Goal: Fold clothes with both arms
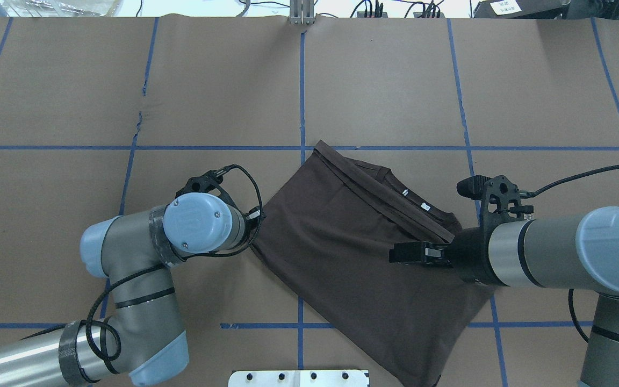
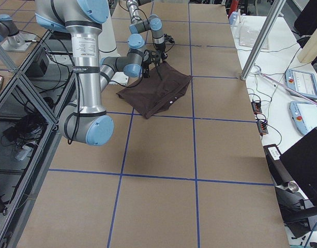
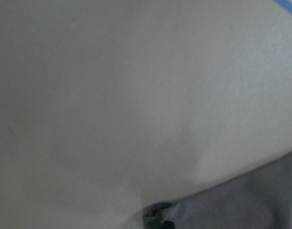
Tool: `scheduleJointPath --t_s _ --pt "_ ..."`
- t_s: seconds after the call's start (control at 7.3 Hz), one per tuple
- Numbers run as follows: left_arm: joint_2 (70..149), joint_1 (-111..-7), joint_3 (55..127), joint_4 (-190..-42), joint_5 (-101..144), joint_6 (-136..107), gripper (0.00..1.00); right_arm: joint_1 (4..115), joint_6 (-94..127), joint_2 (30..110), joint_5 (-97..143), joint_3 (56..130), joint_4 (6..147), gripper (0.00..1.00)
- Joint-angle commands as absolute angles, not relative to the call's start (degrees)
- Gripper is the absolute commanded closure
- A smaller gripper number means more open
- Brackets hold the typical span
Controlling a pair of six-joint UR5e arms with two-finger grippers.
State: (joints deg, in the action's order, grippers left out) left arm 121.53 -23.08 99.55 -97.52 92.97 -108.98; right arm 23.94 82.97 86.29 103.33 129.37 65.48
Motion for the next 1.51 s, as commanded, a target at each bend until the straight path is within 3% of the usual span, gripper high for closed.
scheduleJointPath --t_s 0.0,0.14,0.68,0.96,1.1,1.23,1.37 --pt "121.55 -30.72 97.75 -97.64 93.08 -100.95 1.00 23.99 82.97 86.22 103.36 129.37 65.48 0.00" --pt "122.60 -34.68 95.04 -98.95 92.73 -97.42 1.00 23.99 82.97 86.31 103.36 129.37 65.48 0.00" --pt "139.60 -42.71 63.72 -120.55 92.55 -85.70 1.00 24.08 82.97 86.22 103.36 129.29 65.57 0.00" --pt "142.20 -42.54 57.06 -129.00 92.37 -85.17 1.00 24.43 82.97 86.22 103.27 129.29 65.57 0.00" --pt "141.95 -42.63 56.43 -129.02 92.03 -81.69 0.33 24.35 82.97 86.22 103.27 129.29 65.57 0.00" --pt "141.94 -42.54 55.73 -129.11 88.80 -79.56 0.00 24.35 82.97 86.22 103.18 129.29 65.65 0.00" --pt "142.12 -43.41 56.68 -129.11 88.94 -78.93 0.00 24.17 82.97 86.13 103.01 129.03 66.00 0.00"
